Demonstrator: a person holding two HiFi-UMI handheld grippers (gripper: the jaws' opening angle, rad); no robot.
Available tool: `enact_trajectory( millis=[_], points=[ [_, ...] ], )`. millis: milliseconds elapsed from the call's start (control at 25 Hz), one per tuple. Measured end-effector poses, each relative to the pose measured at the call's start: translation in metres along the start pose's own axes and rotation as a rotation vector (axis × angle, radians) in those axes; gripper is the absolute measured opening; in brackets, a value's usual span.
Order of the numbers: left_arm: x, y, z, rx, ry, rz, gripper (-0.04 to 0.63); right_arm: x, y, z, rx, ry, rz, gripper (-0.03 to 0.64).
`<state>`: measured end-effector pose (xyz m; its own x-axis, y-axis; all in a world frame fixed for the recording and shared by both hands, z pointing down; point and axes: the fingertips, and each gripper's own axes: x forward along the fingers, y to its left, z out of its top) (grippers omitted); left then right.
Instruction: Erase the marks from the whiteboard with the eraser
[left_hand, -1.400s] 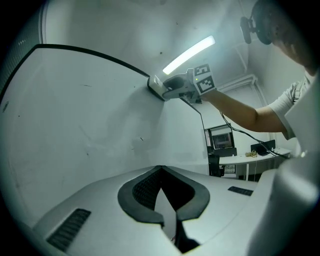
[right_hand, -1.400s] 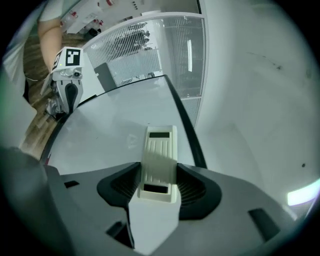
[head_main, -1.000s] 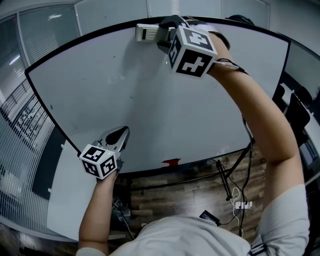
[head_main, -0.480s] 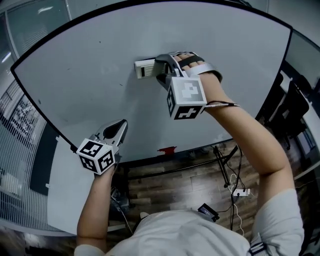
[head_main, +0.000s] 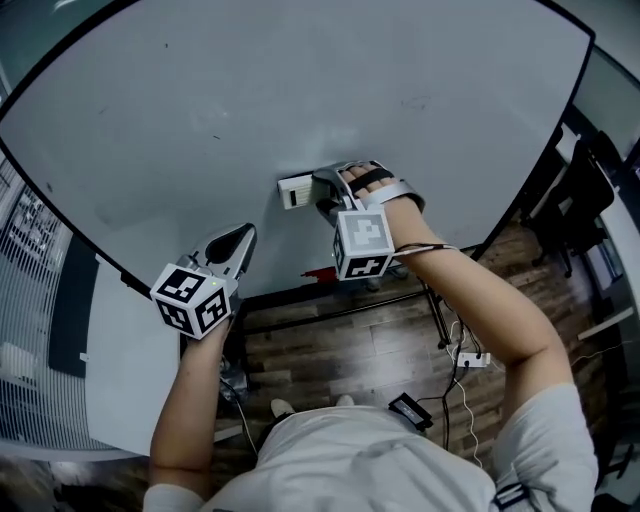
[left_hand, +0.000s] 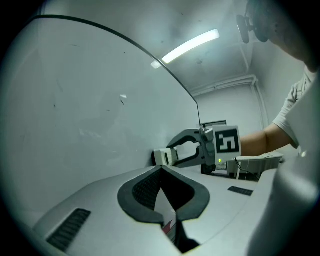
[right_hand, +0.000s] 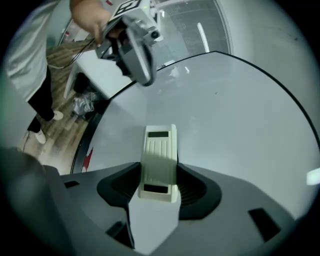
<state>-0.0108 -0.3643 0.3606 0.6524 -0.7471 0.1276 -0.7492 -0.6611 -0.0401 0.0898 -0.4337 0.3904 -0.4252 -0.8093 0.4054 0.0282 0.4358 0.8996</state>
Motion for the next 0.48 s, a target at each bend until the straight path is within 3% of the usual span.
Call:
enact_trajectory(
  millis=[200,480],
  points=[
    [0.010,-0.003,-0.007,-0.005,0.013,-0.017,0.008,0.006,0.032,-0.037,-0.031,0.043,-0.009,0.233],
    [0.025,-0.017,0.003,0.002,0.002,-0.052,0.008,-0.031,-0.028,-0.062,-0.017,0.060,-0.098,0.233]
  ],
)
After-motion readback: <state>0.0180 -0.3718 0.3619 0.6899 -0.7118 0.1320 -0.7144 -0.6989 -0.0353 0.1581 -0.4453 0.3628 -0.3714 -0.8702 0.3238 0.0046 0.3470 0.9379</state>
